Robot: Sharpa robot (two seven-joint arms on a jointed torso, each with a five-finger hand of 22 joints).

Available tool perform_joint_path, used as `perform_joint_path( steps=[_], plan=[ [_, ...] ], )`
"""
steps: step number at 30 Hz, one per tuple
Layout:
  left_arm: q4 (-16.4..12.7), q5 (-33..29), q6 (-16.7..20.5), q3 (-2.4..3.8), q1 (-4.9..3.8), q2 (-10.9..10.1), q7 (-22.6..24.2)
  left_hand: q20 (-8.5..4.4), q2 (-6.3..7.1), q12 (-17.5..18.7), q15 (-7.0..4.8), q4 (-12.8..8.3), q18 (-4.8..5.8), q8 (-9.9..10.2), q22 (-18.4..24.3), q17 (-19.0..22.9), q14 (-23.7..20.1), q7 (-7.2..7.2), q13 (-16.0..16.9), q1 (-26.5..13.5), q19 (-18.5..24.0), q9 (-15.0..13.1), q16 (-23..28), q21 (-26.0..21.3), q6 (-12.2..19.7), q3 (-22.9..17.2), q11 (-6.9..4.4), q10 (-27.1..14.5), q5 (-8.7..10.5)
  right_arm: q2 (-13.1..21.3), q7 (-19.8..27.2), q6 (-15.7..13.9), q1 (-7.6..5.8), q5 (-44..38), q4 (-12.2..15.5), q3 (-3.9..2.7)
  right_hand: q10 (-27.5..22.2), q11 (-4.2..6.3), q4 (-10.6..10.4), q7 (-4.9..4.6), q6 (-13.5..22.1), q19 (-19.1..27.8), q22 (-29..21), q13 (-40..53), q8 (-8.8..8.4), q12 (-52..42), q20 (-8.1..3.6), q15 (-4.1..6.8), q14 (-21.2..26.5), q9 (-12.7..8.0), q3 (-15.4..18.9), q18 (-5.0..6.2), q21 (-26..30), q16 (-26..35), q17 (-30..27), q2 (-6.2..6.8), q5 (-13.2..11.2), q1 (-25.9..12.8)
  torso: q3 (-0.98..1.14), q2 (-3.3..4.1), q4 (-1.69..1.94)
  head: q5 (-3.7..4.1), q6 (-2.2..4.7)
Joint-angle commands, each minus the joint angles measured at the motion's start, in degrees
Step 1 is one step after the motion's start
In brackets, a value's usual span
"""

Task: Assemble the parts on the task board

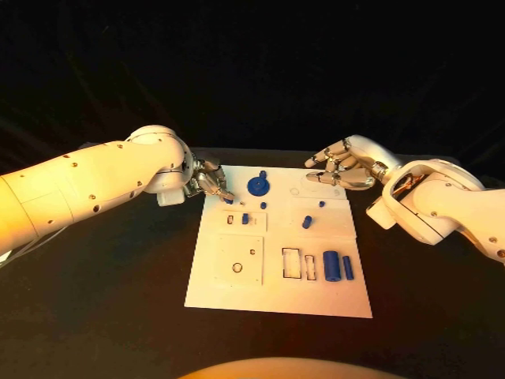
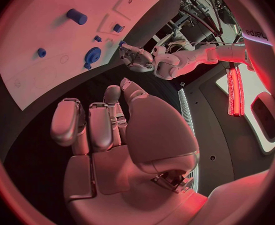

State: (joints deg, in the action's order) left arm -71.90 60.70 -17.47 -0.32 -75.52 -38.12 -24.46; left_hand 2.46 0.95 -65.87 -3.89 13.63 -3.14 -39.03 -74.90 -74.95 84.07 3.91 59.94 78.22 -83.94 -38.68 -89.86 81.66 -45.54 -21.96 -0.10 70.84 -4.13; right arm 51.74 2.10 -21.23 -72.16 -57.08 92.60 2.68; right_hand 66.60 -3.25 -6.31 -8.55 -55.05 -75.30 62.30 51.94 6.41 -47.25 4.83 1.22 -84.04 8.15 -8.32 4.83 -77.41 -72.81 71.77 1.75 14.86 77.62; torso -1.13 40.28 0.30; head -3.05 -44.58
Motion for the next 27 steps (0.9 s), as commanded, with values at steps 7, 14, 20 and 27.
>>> perform_joint_path(
  steps=[7,14,20,27],
  plan=[
    [-1.1,3.36,-1.72,-0.18,0.49,-0.85,2.19,0.27,0.41,0.18,0.3,-4.44,0.69,-0.18,-6.61,-15.05,5.93,-0.13,-0.07,0.25,-1.15,-0.06,-0.14,0.36,-0.49,-5.13,-0.19,0.03,0.05,-0.05,0.59,-0.55,0.08,-0.89,0.08,0.0,-0.23,0.06,0.12,0.11,0.19,0.33,-0.04,0.1,0.33,-0.12,0.15,-0.04,-2.02,0.06,-0.18,0.84,0.36,0.33,-0.06,-0.09,0.38,0.49,-0.02,0.0,-0.06,-0.1,0.04],
    [-1.59,3.64,-3.43,-0.46,1.23,-0.9,1.77,0.26,0.5,0.14,0.29,-4.44,0.7,-0.19,-6.63,-15.05,5.93,-0.14,-0.02,0.22,-1.16,-0.06,-0.14,0.37,-0.54,-5.26,-0.2,0.11,0.05,-0.05,0.58,-0.53,0.11,-0.86,0.12,0.0,-0.18,0.05,0.09,0.1,0.12,0.32,-0.04,0.08,0.38,-0.13,0.14,-0.03,-2.01,0.08,-0.19,0.83,0.37,0.38,-0.1,-0.13,0.44,0.47,0.01,0.06,0.0,-0.15,-0.13],
    [-1.89,3.7,-3.67,-0.57,1.74,-0.96,1.87,0.25,0.58,0.14,0.28,-4.44,0.7,-0.19,-6.64,-15.05,5.93,-0.16,-0.02,0.21,-1.17,-0.06,-0.14,0.37,-0.58,-5.41,-0.21,0.15,0.04,-0.04,0.56,-0.52,0.11,-0.85,0.15,0.0,-0.17,0.05,0.09,0.1,0.12,0.32,-0.04,0.08,0.38,-0.13,0.14,-0.03,-2.01,0.08,-0.19,0.83,0.37,0.38,-0.1,-0.13,0.44,0.47,0.0,0.03,-0.02,-0.21,-0.23],
    [-2.02,3.71,-3.24,-0.61,2.05,-0.94,2.23,0.25,0.64,-0.01,0.27,-4.43,0.73,-0.2,-6.74,-15.05,5.93,-0.17,0.15,0.19,-1.23,-0.07,-0.14,0.47,-0.63,-5.54,-0.23,0.32,0.04,-0.06,0.55,-0.39,0.11,-0.82,0.14,0.0,-0.17,0.05,0.08,0.1,0.12,0.32,-0.03,0.07,0.39,-0.13,0.14,-0.04,-2.01,0.08,-0.19,0.83,0.37,0.38,-0.1,-0.13,0.44,0.46,0.02,0.03,-0.09,-0.39,-0.36]
  ],
)
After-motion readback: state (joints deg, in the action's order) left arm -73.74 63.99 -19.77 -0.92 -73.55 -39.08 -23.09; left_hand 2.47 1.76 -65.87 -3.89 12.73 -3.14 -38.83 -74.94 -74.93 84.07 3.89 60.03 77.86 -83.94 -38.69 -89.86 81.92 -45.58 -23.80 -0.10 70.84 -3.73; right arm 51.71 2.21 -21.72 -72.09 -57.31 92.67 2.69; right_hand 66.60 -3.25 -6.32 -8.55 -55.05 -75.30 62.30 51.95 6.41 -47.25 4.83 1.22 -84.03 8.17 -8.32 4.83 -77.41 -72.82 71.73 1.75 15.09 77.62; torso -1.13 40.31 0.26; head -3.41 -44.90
